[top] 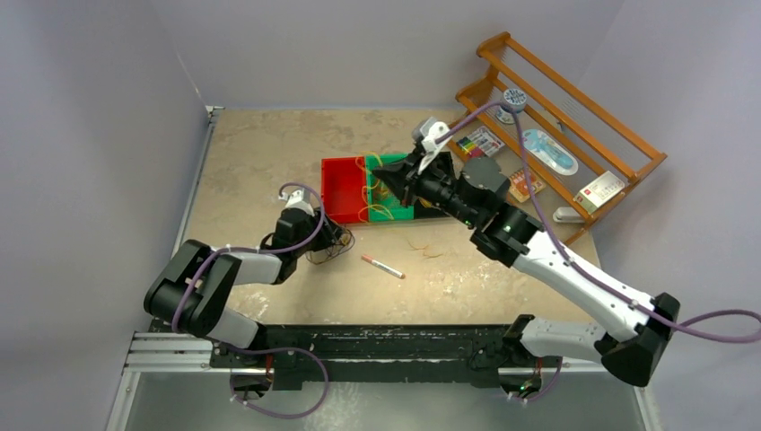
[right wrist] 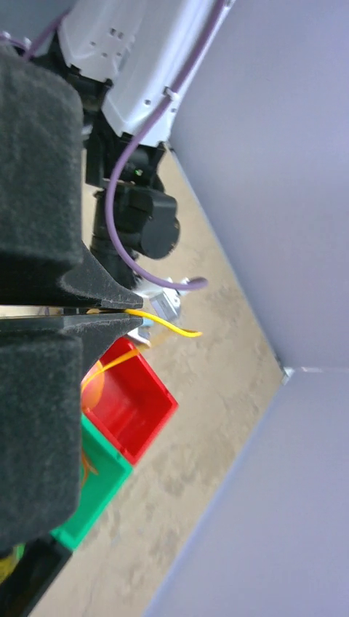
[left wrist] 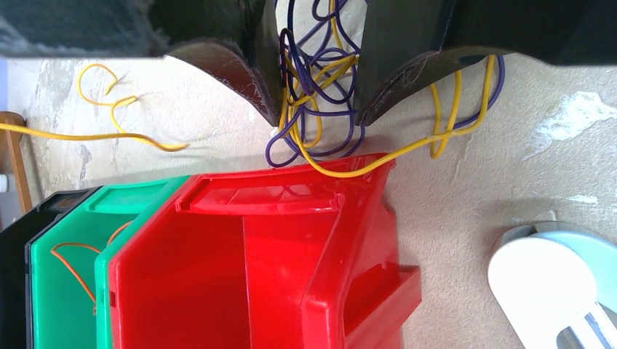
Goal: Untangle the cables
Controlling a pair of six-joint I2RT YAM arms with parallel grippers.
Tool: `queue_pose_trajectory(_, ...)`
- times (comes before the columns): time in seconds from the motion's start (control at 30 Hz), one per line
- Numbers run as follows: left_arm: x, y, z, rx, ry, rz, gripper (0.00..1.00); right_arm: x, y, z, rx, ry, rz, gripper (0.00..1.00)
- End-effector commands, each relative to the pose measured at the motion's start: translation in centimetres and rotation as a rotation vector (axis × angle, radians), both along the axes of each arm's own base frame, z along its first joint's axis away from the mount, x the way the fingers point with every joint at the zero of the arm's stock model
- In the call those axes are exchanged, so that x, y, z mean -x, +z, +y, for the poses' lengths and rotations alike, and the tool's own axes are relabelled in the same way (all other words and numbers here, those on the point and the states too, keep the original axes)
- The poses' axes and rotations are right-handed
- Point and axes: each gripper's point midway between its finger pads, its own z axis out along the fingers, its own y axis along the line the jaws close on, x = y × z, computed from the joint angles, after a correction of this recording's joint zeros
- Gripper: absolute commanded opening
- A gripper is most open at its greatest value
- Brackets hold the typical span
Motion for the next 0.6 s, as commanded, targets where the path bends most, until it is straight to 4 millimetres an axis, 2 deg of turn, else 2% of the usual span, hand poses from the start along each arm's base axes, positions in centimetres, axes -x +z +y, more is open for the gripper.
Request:
queue_pose_trajectory(0.0, 0.3, -1.2, 0.9, -0.05, 0.028, 0.015, 0.39, -0.6, 6.3, -4.2, -0.053, -0.17, -0.151, 0.0)
queue_pose_trajectory(0.13, 0.6, -2.0, 2.8, -0.121, 0.104, 0.06, 0.34, -1.4, 6.5, -6.2, -0.011, -0.273, -0.16, 0.0)
queue_pose_trajectory(0.33, 0.9, -1.7, 5.6, -0.195, 0.234, 0.087, 0.16, -2.3, 4.9, -9.0, 0.035, -0.418, -0.114, 0.0)
queue_pose_trajectory(0.37, 0.9, -1.3, 5.8, -0.197, 0.244, 0.081, 0.18, -2.3, 4.7, -9.2, 0.038, -0.426, -0.106, 0.0)
queue_pose_trajectory(0.43, 0.8, -0.3, 6.0, -0.201, 0.255, 0.068, 0.3, -2.2, 4.0, -9.5, 0.052, -0.435, -0.08, 0.0)
queue_pose_trajectory(0.57, 0.5, 2.5, 6.7, -0.216, 0.281, 0.021, 0.48, -1.4, 1.4, -9.5, 0.086, -0.416, 0.03, 0.0)
